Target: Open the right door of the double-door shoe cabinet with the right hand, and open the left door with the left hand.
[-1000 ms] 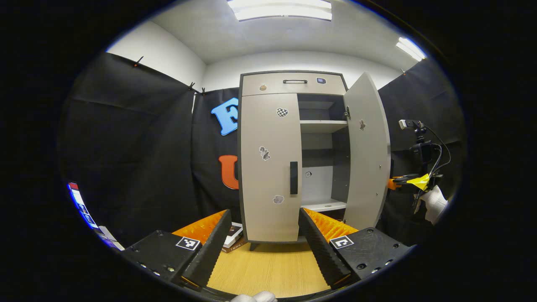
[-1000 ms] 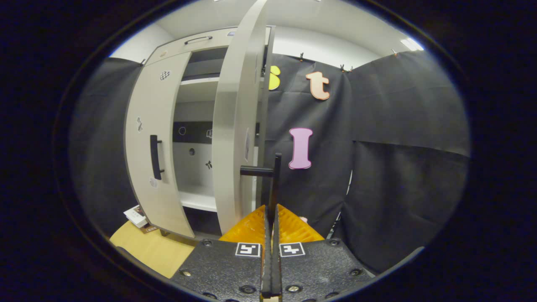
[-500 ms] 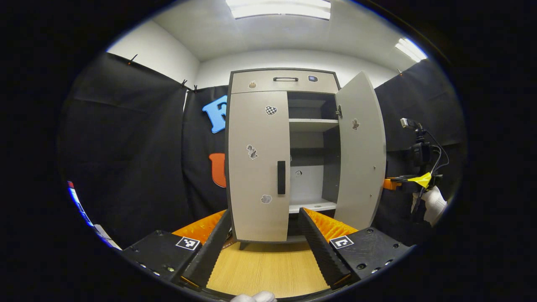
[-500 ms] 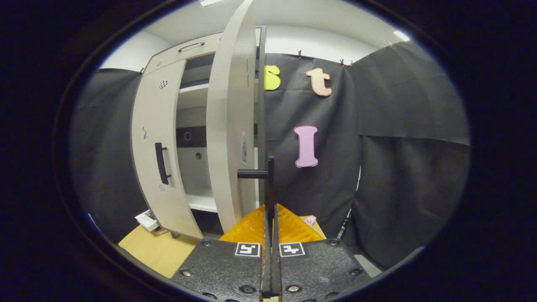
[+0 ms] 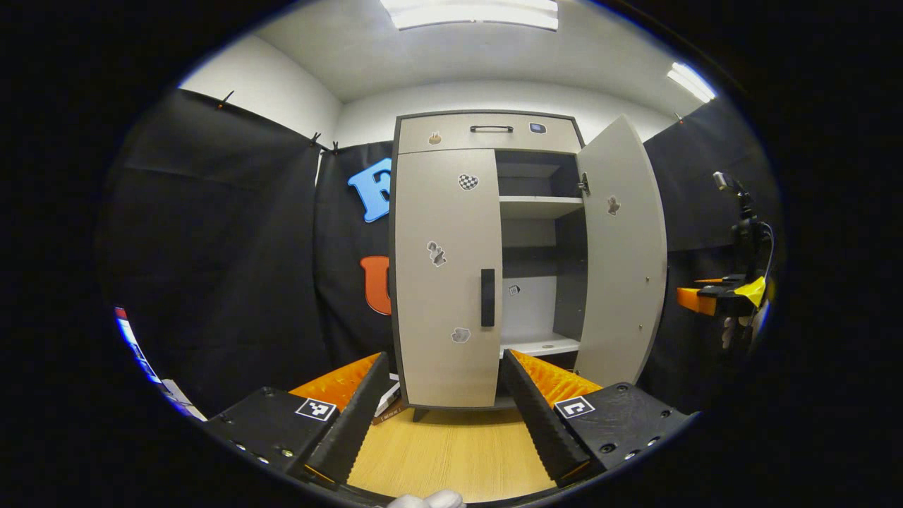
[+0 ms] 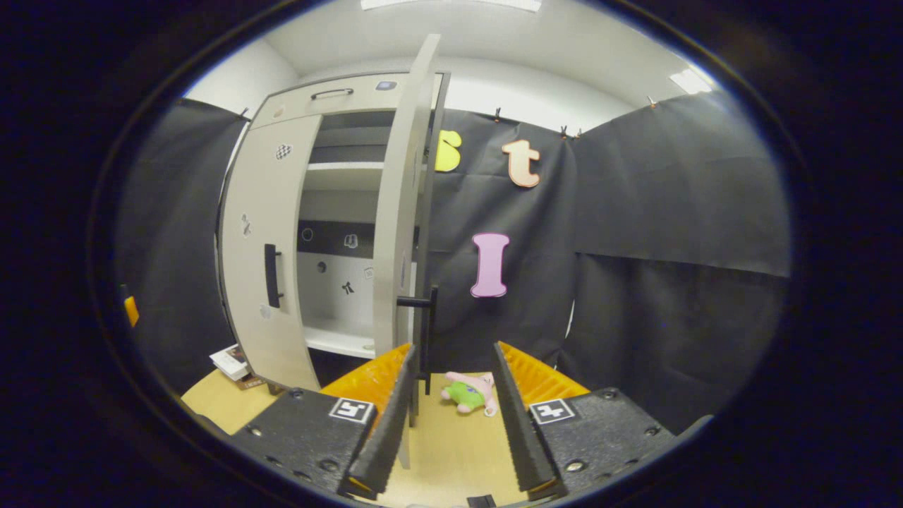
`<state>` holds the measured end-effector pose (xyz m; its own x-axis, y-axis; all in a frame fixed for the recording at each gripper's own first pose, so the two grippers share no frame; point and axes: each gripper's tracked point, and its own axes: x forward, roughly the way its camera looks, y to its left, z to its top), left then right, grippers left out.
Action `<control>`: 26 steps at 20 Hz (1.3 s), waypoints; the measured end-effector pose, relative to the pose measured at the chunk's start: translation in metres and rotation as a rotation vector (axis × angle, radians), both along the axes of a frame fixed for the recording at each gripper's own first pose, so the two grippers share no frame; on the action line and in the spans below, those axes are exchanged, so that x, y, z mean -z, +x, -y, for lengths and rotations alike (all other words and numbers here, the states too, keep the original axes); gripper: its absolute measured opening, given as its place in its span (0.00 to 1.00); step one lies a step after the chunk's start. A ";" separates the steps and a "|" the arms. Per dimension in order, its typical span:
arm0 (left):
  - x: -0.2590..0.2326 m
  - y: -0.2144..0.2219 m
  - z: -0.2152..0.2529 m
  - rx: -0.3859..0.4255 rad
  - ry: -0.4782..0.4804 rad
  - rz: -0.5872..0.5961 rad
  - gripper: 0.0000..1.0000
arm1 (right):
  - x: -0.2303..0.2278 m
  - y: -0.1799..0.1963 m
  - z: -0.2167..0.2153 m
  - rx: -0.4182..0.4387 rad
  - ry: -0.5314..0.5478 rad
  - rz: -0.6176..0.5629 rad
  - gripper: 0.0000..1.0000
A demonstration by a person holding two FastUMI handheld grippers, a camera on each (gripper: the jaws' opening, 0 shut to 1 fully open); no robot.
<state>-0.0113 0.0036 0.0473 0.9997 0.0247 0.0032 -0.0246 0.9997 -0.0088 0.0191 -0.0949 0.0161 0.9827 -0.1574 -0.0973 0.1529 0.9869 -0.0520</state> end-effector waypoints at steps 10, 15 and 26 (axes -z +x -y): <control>0.011 0.057 -0.012 -0.003 0.027 -0.023 0.96 | 0.019 -0.062 -0.079 -0.111 0.081 0.015 1.00; 0.011 0.100 0.005 0.029 0.032 -0.005 0.96 | 0.020 -0.067 -0.091 -0.122 0.104 0.007 1.00; 0.002 0.232 0.047 0.047 0.062 0.017 0.96 | 0.010 -0.069 -0.089 -0.105 0.066 0.011 1.00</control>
<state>0.2209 -0.0437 0.0452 0.9995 -0.0229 0.0205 0.0218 0.9984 0.0529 -0.0495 -0.0055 0.0063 0.9945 -0.0471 -0.0934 0.0487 0.9987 0.0151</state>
